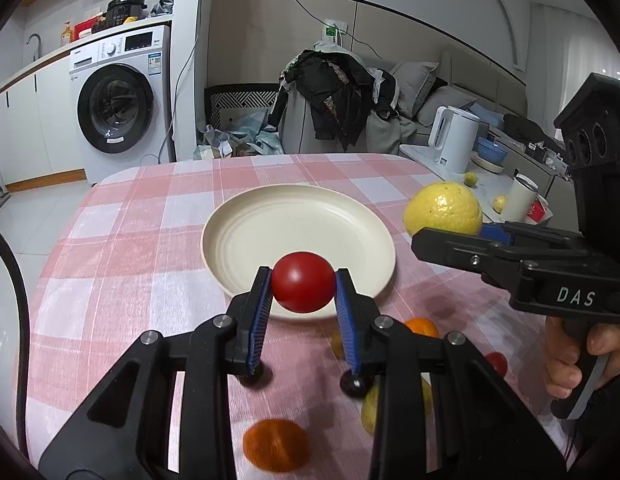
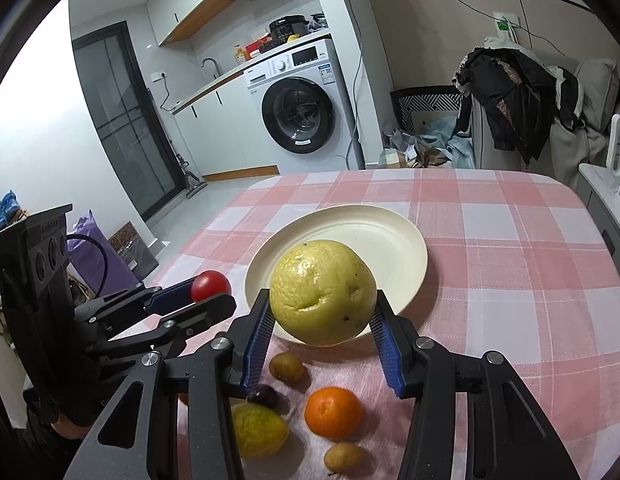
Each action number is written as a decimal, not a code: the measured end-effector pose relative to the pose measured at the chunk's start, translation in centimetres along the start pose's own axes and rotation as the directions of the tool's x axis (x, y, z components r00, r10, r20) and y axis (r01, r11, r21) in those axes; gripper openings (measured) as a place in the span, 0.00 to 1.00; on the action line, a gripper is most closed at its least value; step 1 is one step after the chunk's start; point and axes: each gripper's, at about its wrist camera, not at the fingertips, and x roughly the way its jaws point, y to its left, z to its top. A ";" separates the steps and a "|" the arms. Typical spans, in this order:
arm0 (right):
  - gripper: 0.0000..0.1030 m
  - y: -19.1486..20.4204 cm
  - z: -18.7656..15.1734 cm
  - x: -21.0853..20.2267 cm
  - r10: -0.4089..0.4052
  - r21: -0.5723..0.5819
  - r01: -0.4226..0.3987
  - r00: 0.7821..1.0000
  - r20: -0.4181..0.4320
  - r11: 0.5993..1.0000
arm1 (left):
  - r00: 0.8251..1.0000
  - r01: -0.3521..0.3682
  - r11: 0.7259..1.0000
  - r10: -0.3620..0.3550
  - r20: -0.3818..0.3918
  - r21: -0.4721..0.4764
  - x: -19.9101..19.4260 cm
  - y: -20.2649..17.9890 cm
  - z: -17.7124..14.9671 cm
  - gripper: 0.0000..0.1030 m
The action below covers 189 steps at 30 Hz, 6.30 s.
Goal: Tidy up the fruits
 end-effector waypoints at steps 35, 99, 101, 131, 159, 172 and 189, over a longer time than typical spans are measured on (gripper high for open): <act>0.57 -1.8 0.6 5.7 -0.085 0.018 0.089 0.984 -0.157 0.996 | 0.992 -0.069 0.998 0.070 -0.109 0.010 7.3 1.2 0.0 0.38; 0.84 -0.8 -10.5 -3.0 -0.013 -0.072 -0.012 0.942 -0.334 0.997 | 0.985 -0.126 0.992 0.127 -0.113 0.018 -5.3 1.0 -7.2 1.00; 0.80 -0.9 -10.5 -3.1 -0.016 -0.071 -0.008 0.944 -0.330 0.997 | 0.985 -0.127 0.992 0.127 -0.120 0.013 -5.1 1.3 -7.3 1.00; 0.30 -0.5 -10.0 -4.4 -0.084 -0.152 0.046 0.965 -0.250 0.987 | 0.963 -0.137 0.989 0.121 -0.240 -0.050 -1.3 3.6 -8.4 1.00; 0.33 -0.9 -10.7 -3.4 -0.111 -0.163 0.063 0.948 -0.299 0.985 | 0.968 0.003 0.998 -0.019 -0.250 -0.067 -0.5 2.9 -8.5 0.36; 0.31 -0.5 -10.9 -3.4 -0.113 -0.188 0.058 0.949 -0.294 0.980 | 0.979 0.021 1.000 -0.023 -0.201 -0.014 -2.0 1.6 -8.1 0.35; 0.28 0.7 -9.4 -5.4 -0.058 -0.187 0.025 0.983 -0.172 0.982 | 0.993 0.020 1.000 -0.022 -0.115 -0.020 -4.5 1.5 -7.0 0.35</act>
